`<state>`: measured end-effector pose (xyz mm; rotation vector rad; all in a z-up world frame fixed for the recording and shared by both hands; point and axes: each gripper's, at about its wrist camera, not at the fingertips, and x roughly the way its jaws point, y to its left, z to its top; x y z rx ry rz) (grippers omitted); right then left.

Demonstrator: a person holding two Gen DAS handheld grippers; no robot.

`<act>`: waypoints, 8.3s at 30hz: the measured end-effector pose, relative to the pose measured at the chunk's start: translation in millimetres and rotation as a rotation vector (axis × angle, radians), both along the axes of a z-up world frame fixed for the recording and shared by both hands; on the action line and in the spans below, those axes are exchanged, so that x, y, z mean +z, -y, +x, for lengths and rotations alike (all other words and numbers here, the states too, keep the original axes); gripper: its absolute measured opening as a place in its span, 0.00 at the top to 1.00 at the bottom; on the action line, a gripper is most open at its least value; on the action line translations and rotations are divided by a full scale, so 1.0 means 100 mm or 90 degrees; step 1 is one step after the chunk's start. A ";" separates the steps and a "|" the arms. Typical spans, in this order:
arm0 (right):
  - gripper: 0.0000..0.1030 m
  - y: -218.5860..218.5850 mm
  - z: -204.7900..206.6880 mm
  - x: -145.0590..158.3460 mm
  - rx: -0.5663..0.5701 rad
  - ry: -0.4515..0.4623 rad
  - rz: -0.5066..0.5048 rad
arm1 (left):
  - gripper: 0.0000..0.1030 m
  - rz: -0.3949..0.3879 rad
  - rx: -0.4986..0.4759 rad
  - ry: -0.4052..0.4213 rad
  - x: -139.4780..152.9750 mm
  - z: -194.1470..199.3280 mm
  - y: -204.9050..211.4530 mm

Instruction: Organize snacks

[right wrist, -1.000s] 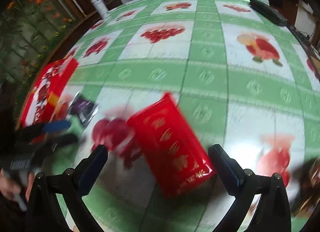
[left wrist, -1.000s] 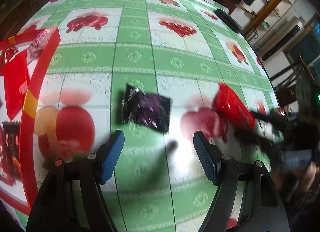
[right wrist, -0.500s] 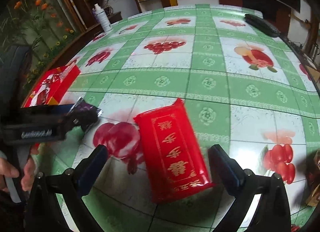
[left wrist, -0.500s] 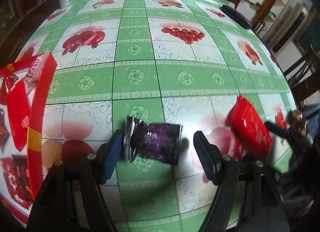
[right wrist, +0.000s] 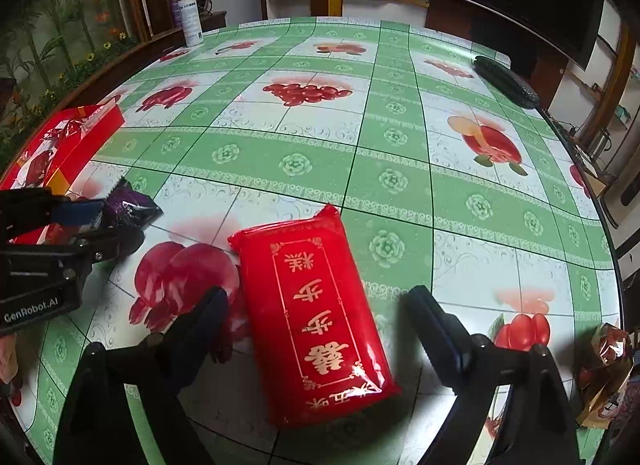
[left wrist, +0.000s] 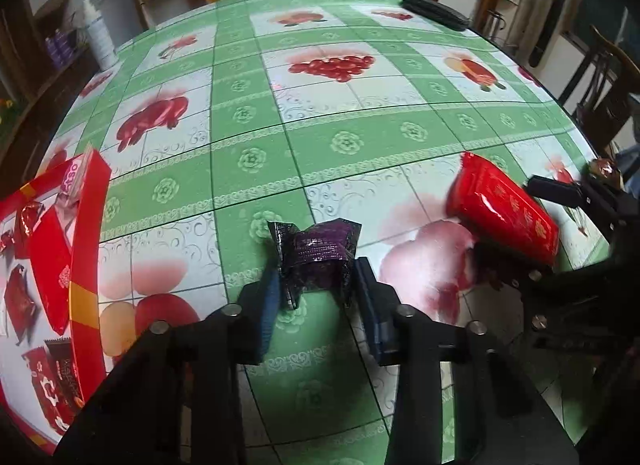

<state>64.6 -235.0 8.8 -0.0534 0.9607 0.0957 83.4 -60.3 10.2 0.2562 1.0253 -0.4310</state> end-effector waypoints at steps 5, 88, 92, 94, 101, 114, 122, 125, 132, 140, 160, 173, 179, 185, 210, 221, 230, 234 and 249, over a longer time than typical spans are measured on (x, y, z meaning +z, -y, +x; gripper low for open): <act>0.30 -0.01 -0.01 0.02 0.004 0.018 0.002 | 0.69 -0.030 -0.005 0.000 0.00 -0.10 -0.06; 0.52 -0.74 -0.34 0.31 0.150 0.070 0.150 | 0.68 -0.173 0.157 0.078 0.71 -0.87 -1.70; 0.52 -0.89 -0.37 0.36 0.170 0.069 0.139 | 0.68 -0.163 0.157 0.091 0.78 -0.92 -1.77; 0.52 -0.95 -0.38 0.38 0.179 0.070 0.135 | 0.68 -0.154 0.154 0.096 0.83 -0.93 -1.81; 0.52 -1.15 -0.41 0.43 0.206 0.068 0.126 | 0.68 -0.129 0.149 0.107 0.98 -0.96 -2.00; 0.52 -1.49 -0.37 0.58 0.250 0.070 0.109 | 0.68 -0.124 0.176 0.122 1.17 -0.99 -2.37; 0.52 -1.83 -0.33 0.71 0.293 0.074 0.097 | 0.68 -0.107 0.207 0.125 1.33 -0.84 -2.69; 0.52 -1.98 -0.30 0.75 0.312 0.073 0.099 | 0.68 -0.096 0.218 0.121 1.34 -0.75 -2.83; 0.52 -2.36 -0.25 0.79 0.357 0.067 0.112 | 0.68 -0.056 0.256 0.119 1.31 -0.60 -3.18; 0.52 -2.76 -0.18 0.76 0.397 0.054 0.115 | 0.68 -0.049 0.280 0.110 1.12 -0.57 -3.68; 0.52 -3.52 0.07 0.76 0.438 0.032 0.138 | 0.68 -0.006 0.219 0.071 0.69 -0.30 -3.75; 0.52 -3.78 0.41 0.46 0.414 -0.012 0.170 | 0.68 -0.011 0.129 -0.023 0.32 -0.07 -3.57; 0.52 -3.87 0.55 0.35 0.403 -0.024 0.166 | 0.68 0.006 0.124 -0.044 0.22 -0.10 -3.60; 0.52 -4.05 0.53 0.26 0.408 -0.011 0.124 | 0.68 0.000 0.145 -0.046 0.16 -0.10 -3.69; 0.23 -3.82 0.31 0.43 0.391 0.010 0.190 | 0.60 0.027 0.169 0.002 0.25 -0.22 -3.64; 0.05 -3.46 0.07 0.69 0.370 0.046 0.210 | 0.34 0.043 0.228 0.088 0.61 -0.44 -3.65; 0.00 -3.13 -0.28 0.81 0.375 0.080 0.180 | 0.33 0.026 0.290 0.169 0.89 -0.91 -3.45; 0.00 -2.97 -0.41 0.81 0.362 0.080 0.175 | 0.33 0.012 0.316 0.217 1.02 -1.15 -3.28; 0.00 -2.38 -0.73 0.75 0.268 0.110 0.137 | 0.33 -0.043 0.366 0.240 0.60 -1.66 -2.55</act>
